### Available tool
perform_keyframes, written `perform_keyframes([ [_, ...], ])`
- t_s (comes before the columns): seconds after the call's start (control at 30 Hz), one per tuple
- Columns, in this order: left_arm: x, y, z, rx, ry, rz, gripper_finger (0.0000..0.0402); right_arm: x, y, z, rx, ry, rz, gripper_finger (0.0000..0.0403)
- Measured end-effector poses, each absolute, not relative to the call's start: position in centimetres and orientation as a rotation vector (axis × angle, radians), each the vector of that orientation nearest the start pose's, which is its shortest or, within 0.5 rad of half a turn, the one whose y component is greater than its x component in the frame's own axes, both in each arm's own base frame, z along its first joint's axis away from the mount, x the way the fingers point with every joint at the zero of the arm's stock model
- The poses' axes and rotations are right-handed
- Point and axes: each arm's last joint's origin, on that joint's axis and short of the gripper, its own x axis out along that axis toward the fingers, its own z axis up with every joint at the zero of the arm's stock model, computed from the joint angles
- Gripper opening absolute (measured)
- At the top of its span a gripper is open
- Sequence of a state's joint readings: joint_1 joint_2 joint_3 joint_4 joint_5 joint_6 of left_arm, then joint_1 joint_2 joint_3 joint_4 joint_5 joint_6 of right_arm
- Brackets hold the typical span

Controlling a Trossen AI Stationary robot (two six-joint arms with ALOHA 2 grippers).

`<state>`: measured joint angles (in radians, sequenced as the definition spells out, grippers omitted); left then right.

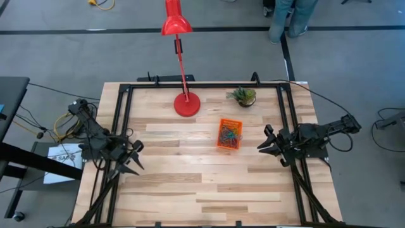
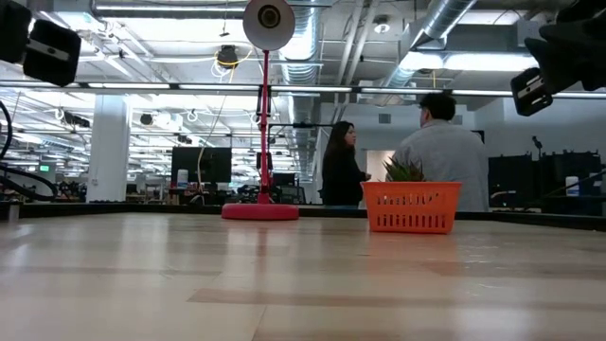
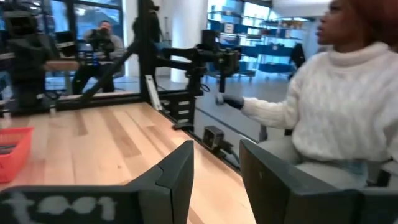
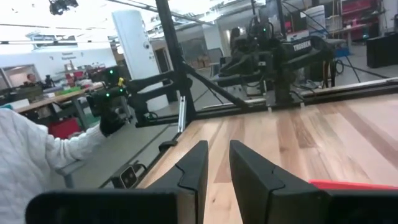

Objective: Pick and place items into bin
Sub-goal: Return to Home Position

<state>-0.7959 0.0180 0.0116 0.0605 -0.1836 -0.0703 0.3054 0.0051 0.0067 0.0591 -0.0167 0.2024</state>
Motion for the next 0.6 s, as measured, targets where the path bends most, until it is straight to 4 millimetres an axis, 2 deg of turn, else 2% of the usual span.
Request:
perform_keyframes([
  [0.6, 7.25, -6.56, 17.16, -0.132, -0.014, -0.594, 0.0119, 9.28, 2.98, 17.09, 0.209, -0.027, 0.328, 0.0062],
])
